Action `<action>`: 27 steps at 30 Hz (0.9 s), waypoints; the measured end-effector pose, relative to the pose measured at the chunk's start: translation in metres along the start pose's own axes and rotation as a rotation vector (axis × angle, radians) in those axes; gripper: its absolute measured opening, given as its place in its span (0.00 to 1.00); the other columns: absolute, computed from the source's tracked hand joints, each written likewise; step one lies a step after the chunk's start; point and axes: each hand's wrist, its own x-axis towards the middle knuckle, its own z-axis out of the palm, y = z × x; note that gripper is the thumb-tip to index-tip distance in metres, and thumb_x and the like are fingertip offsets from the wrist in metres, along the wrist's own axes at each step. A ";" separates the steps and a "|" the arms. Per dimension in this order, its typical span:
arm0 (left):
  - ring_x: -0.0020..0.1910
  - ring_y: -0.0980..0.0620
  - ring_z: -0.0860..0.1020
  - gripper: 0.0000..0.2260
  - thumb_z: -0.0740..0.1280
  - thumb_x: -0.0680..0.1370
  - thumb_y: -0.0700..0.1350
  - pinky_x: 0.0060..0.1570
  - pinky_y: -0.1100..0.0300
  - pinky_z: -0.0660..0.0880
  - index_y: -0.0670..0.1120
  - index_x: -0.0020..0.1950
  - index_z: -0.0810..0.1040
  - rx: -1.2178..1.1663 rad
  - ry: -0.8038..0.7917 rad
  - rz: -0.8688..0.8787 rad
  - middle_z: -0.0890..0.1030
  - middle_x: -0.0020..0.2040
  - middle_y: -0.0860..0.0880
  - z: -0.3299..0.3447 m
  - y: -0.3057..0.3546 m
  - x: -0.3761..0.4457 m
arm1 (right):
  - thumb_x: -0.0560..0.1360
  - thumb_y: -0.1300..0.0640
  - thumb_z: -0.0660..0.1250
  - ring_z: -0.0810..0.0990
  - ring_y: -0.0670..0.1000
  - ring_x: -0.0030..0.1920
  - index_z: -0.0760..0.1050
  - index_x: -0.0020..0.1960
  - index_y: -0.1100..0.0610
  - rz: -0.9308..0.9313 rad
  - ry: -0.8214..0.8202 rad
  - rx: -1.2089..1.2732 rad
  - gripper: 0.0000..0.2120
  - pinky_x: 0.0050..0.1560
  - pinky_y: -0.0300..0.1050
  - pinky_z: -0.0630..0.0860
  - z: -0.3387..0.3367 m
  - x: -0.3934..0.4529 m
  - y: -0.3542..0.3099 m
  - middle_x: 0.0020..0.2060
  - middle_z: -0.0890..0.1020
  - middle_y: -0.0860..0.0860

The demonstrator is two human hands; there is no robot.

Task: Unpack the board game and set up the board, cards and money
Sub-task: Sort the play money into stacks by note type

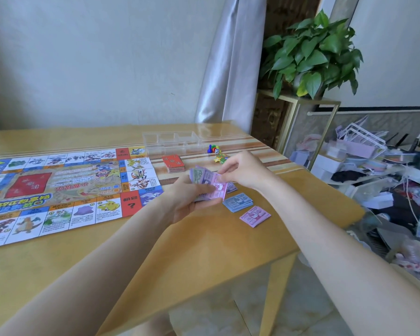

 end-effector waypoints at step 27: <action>0.41 0.45 0.83 0.08 0.62 0.76 0.29 0.43 0.56 0.81 0.37 0.52 0.76 0.074 -0.085 -0.115 0.83 0.44 0.38 0.029 -0.005 -0.009 | 0.71 0.61 0.72 0.64 0.50 0.30 0.79 0.40 0.55 0.068 -0.367 -0.184 0.04 0.27 0.39 0.60 -0.029 -0.036 0.049 0.28 0.70 0.49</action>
